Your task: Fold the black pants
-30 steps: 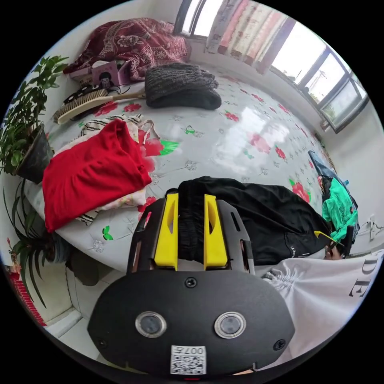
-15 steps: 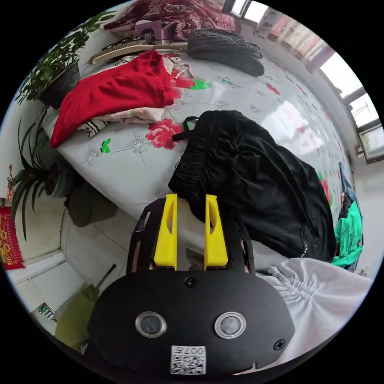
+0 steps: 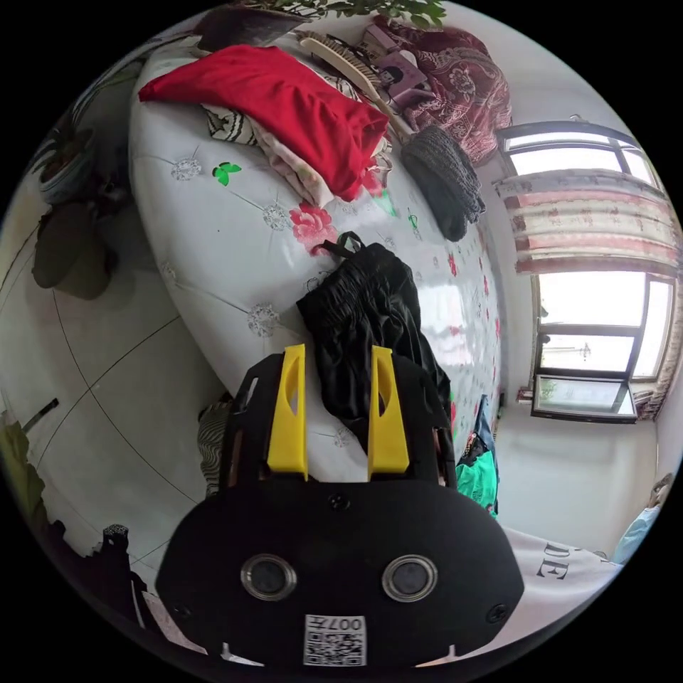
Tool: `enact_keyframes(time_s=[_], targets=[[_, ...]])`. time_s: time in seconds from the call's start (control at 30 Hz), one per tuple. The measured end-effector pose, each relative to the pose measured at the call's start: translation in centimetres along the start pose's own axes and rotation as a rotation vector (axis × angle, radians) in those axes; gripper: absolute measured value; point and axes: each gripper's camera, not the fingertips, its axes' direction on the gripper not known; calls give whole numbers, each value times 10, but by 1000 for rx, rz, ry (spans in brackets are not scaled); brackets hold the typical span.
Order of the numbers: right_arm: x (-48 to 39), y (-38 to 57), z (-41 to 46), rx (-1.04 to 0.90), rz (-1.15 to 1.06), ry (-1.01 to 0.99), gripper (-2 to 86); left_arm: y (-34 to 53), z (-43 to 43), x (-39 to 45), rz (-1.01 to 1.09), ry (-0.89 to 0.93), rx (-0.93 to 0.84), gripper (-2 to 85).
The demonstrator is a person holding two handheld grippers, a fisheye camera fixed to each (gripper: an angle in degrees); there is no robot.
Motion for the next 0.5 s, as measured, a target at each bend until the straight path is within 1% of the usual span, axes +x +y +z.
enact_keyframes(time_s=[0.07, 0.1, 0.17, 0.23, 0.3, 0.37, 0.4, 0.43, 0.47, 0.5], targets=[[-120, 7, -2, -67, -397, -25, 0, -4, 0, -8, -19, 33, -11, 134], [-149, 16, -2, -78, -490, -42, -1, -6, 0, -10, -23, 42, -10, 136], [-254, 69, 2, -134, -819, -130, -2, -12, 1, -18, -32, 64, -12, 138], [-312, 116, 18, -202, -970, -202, -2, -17, 3, -24, -36, 86, -25, 140], [-354, 165, 49, -310, -1056, -289, -1, -22, 6, -31, -45, 104, -42, 141], [-387, 228, 113, -555, -1092, -347, 0, -29, 10, -41, -68, 143, -56, 133], [-391, 243, 130, -629, -1096, -343, 0, -31, 11, -45, -82, 149, -58, 129], [-397, 267, 156, -742, -1088, -329, 1, -34, 11, -53, -116, 165, -63, 105], [-400, 281, 167, -769, -1077, -310, 2, -36, 12, -61, -150, 188, -74, 81], [-402, 285, 167, -756, -1074, -301, 4, -37, 12, -66, -163, 197, -79, 69]])
